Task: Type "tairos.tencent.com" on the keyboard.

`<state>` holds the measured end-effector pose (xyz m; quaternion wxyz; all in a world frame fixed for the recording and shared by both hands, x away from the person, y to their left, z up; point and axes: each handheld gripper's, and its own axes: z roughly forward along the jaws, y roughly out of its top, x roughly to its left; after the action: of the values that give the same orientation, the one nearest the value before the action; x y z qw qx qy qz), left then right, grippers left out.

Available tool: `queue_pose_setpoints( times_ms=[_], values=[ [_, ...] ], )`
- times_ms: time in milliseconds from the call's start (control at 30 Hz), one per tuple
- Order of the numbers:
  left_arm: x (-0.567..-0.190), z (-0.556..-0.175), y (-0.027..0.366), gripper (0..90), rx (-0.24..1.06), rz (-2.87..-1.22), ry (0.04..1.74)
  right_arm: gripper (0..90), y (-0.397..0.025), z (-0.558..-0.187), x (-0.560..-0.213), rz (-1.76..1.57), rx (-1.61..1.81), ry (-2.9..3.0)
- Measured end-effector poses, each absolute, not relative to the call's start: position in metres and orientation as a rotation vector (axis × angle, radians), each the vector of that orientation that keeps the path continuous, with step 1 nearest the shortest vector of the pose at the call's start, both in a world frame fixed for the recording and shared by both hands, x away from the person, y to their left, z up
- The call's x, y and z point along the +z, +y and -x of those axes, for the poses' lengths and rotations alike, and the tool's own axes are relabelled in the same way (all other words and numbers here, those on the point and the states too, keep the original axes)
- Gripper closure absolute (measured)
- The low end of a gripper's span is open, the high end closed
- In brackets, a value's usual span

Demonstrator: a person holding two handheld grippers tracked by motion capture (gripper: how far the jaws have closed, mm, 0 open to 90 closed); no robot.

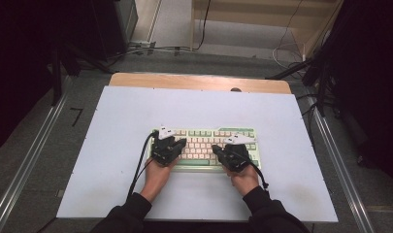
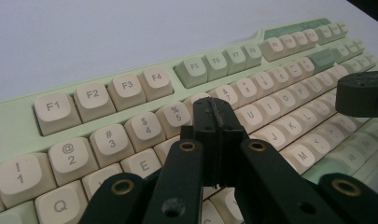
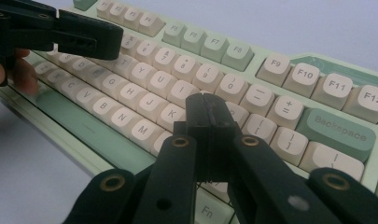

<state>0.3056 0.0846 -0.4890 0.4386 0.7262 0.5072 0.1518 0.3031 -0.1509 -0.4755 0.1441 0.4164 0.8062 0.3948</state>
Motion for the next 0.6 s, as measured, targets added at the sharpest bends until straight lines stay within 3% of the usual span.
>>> queue_pose_setpoints(
  times_ms=[600],
  values=[
    [-0.4924, -0.3139, 0.0786, 90.0, 0.344, -1.859, 1.27, 87.3, -0.1506, -0.3033, -0.4754, -1.2, 1.138, 2.324]
  ],
)
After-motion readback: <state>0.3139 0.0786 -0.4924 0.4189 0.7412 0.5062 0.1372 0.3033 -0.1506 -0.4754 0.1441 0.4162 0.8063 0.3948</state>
